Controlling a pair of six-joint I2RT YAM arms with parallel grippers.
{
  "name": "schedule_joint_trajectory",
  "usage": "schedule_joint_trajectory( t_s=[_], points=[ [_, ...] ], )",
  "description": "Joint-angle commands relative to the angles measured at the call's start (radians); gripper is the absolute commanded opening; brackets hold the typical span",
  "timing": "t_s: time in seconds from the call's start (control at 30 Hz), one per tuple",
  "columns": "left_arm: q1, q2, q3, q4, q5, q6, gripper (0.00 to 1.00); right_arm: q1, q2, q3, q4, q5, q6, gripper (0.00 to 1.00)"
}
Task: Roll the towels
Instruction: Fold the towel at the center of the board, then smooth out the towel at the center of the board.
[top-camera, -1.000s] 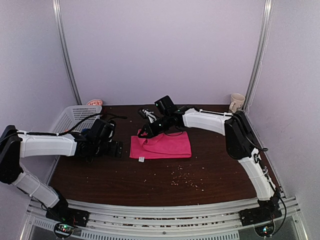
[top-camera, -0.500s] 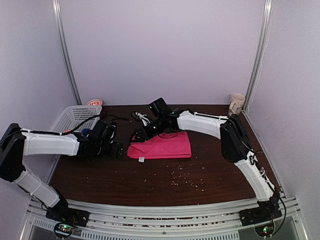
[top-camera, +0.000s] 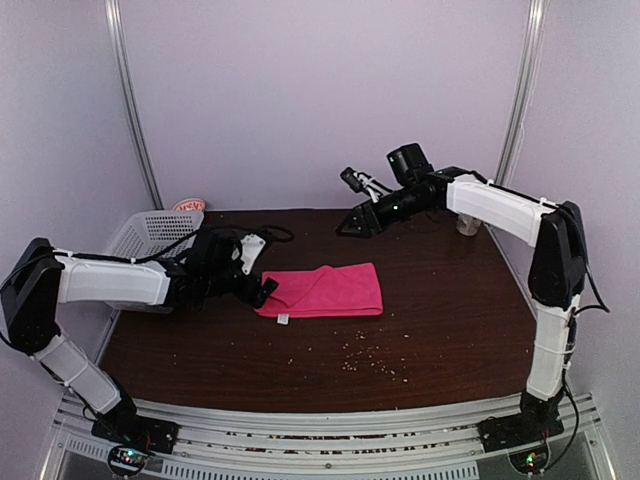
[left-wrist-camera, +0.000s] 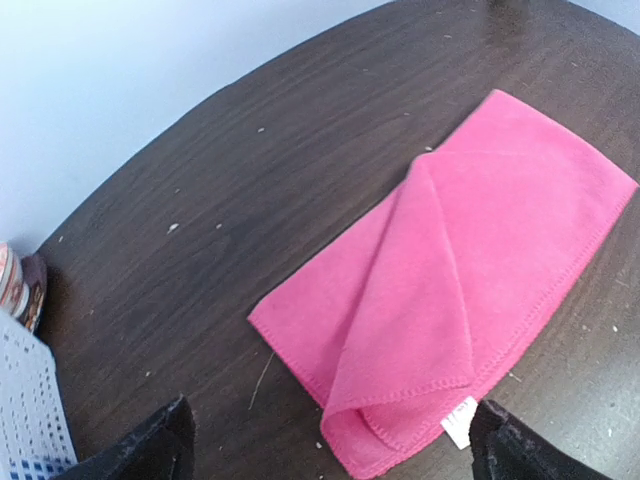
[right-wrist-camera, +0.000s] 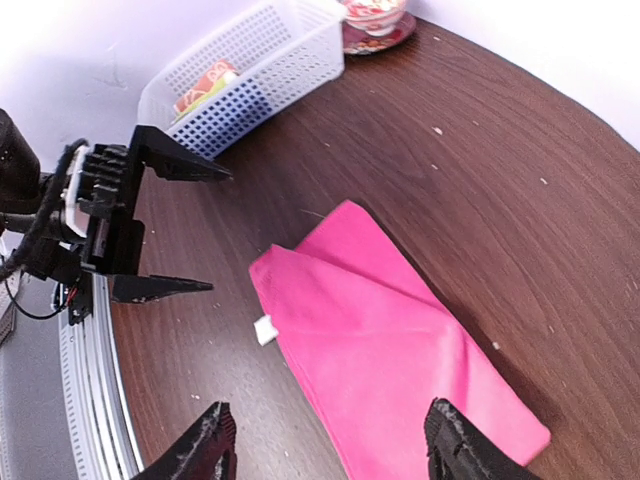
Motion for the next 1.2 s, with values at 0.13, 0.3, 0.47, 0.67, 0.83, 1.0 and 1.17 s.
schedule_joint_trajectory(
  t_s=[0.13, 0.3, 0.47, 0.67, 0.83, 1.0, 1.17],
  points=[
    [-0.062, 0.150, 0.084, 0.066, 0.061, 0.282, 0.98, -0.154, -0.106, -0.255, 0.002, 0.017, -0.121, 0.66],
    [-0.097, 0.224, 0.153, 0.041, 0.047, 0.311, 0.94, -0.188, -0.087, -0.303, 0.003, 0.012, -0.152, 0.65],
    [-0.115, 0.293, 0.208, 0.003, 0.060, 0.319, 0.81, -0.189, -0.058, -0.302, -0.010, -0.001, -0.172, 0.65],
    [-0.122, 0.340, 0.251, -0.078, 0.054, 0.320, 0.65, -0.189, -0.041, -0.308, -0.017, -0.004, -0.182, 0.65],
    [-0.123, 0.350, 0.243, -0.113, 0.021, 0.316, 0.64, -0.189, -0.033, -0.305, -0.019, -0.012, -0.182, 0.64],
    [-0.123, 0.362, 0.241, -0.113, -0.043, 0.314, 0.52, -0.189, -0.027, -0.308, -0.017, -0.015, -0.178, 0.64],
    [-0.123, 0.382, 0.251, -0.110, -0.063, 0.317, 0.41, -0.188, -0.016, -0.310, -0.015, -0.018, -0.172, 0.63]
  ],
)
